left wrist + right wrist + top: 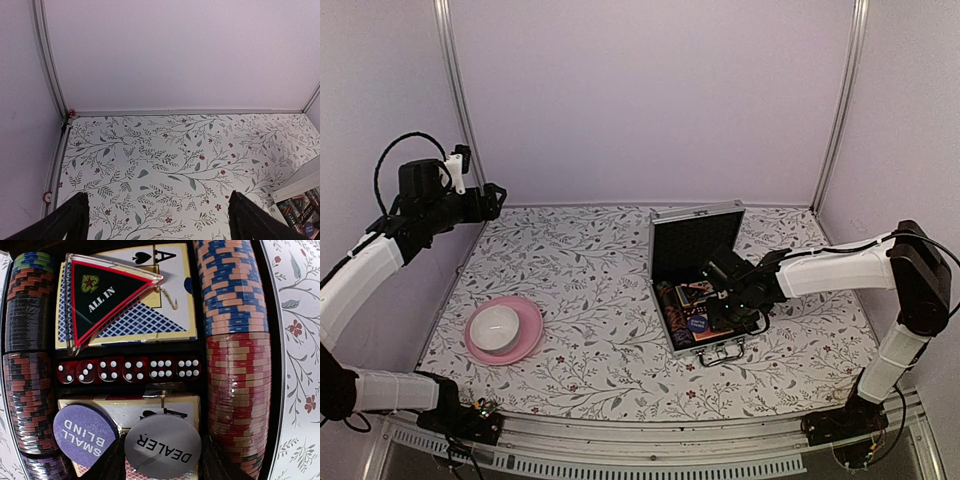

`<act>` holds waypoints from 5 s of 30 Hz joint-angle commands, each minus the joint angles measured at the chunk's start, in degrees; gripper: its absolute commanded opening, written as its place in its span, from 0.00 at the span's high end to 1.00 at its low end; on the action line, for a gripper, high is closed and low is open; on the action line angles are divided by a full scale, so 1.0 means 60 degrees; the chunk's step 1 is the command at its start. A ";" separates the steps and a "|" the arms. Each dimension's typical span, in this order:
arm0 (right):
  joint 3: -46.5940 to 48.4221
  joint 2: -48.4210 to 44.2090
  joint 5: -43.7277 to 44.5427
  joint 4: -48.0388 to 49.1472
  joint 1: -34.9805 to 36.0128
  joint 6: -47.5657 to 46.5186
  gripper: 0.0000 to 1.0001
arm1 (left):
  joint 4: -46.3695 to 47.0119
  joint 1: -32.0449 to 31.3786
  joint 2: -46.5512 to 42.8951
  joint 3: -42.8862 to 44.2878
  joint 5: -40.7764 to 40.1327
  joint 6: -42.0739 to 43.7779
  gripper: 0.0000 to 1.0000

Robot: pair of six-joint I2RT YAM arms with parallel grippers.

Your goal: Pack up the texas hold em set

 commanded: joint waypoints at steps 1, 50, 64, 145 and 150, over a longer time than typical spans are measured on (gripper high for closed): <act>-0.0099 -0.0045 0.0036 0.0075 -0.0070 0.0014 0.46 | 0.0044 -0.0011 0.0069 -0.0043 0.0003 0.0141 0.03; -0.3392 -0.5443 -0.6171 0.4731 -0.5282 -0.2470 0.15 | 0.2318 -0.2842 -0.0140 -0.0930 -0.0461 -0.1510 0.03; -0.4701 -0.5020 -0.7113 0.6556 -0.6713 -0.1685 0.15 | 0.4962 -0.5549 0.5187 0.2417 0.2636 -0.2254 0.03; -0.2024 -0.0489 -0.8243 0.5728 -0.3683 -0.2766 0.33 | 0.4644 -0.7667 0.5824 0.0173 0.3418 -0.2695 0.06; -0.1881 -0.0736 -0.7774 0.5581 -0.3653 -0.2741 0.33 | 0.4079 -0.7781 0.5888 0.0254 0.2815 -0.2598 0.13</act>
